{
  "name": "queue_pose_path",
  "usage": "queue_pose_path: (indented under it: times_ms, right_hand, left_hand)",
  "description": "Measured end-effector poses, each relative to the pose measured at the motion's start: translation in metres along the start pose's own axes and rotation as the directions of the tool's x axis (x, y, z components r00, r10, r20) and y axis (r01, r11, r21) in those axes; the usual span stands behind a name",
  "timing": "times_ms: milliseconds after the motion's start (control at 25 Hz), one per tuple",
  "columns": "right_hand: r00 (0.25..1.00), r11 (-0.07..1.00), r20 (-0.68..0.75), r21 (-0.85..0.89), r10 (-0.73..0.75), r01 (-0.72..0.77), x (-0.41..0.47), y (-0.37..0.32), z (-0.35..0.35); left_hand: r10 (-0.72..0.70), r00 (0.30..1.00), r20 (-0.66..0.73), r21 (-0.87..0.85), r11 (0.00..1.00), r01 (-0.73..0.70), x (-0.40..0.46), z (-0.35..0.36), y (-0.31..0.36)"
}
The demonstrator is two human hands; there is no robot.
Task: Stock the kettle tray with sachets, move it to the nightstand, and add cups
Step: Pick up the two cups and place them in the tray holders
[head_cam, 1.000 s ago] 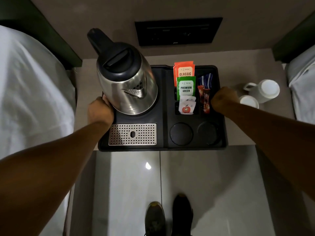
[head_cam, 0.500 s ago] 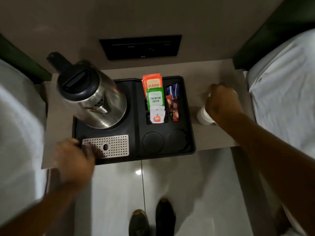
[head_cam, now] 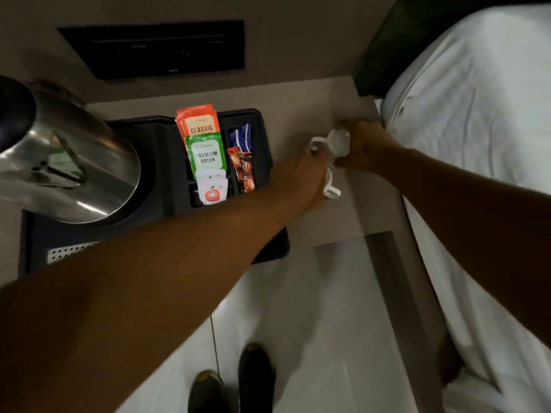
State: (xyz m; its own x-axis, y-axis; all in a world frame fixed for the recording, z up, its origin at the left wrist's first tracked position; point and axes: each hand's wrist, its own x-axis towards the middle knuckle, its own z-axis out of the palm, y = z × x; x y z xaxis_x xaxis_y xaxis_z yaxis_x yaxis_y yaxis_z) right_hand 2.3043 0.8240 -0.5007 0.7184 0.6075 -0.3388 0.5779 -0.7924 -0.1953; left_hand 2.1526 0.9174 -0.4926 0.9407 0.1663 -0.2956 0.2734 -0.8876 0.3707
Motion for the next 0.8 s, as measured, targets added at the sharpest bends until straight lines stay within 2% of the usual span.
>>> queue_pose_path:
  times_ms: [120,240,320,400,520,600,800]
  right_hand:
    - [0.999,0.998,-0.035,0.061,0.035,-0.033,0.002,-0.004,0.004]
    - [0.98,0.991,-0.179,0.111,0.092,-0.073,-0.023,-0.019,-0.012]
    - [0.958,0.971,-0.278,0.238,0.065,0.003,-0.064,-0.043,-0.016]
    - [0.981,0.925,-0.195,0.372,0.004,0.07,-0.112,-0.082,-0.005]
    - [1.0,0.905,-0.002,0.425,0.017,-0.014,-0.155,-0.136,0.031]
    - [0.998,0.918,0.042,0.394,0.038,-0.051,-0.16,-0.156,0.053]
    - [0.999,0.955,0.039,0.294,0.035,-0.045,-0.153,-0.159,0.073]
  left_hand:
    - [0.037,0.999,0.027,-0.062,0.997,-0.035,0.01,0.003,-0.007]
    - [0.042,0.995,-0.089,-0.141,0.989,-0.055,-0.023,-0.011,-0.02]
    - [-0.051,0.985,-0.164,-0.177,0.984,0.021,-0.074,-0.022,-0.047]
    - [-0.19,0.971,-0.142,-0.175,0.971,0.165,-0.134,-0.028,-0.077]
    - [-0.331,0.943,-0.032,-0.165,0.932,0.322,-0.181,-0.018,-0.106]
    - [-0.353,0.936,-0.014,-0.157,0.925,0.346,-0.18,-0.007,-0.115]
    - [-0.372,0.925,-0.075,-0.216,0.912,0.349,-0.181,0.017,-0.128]
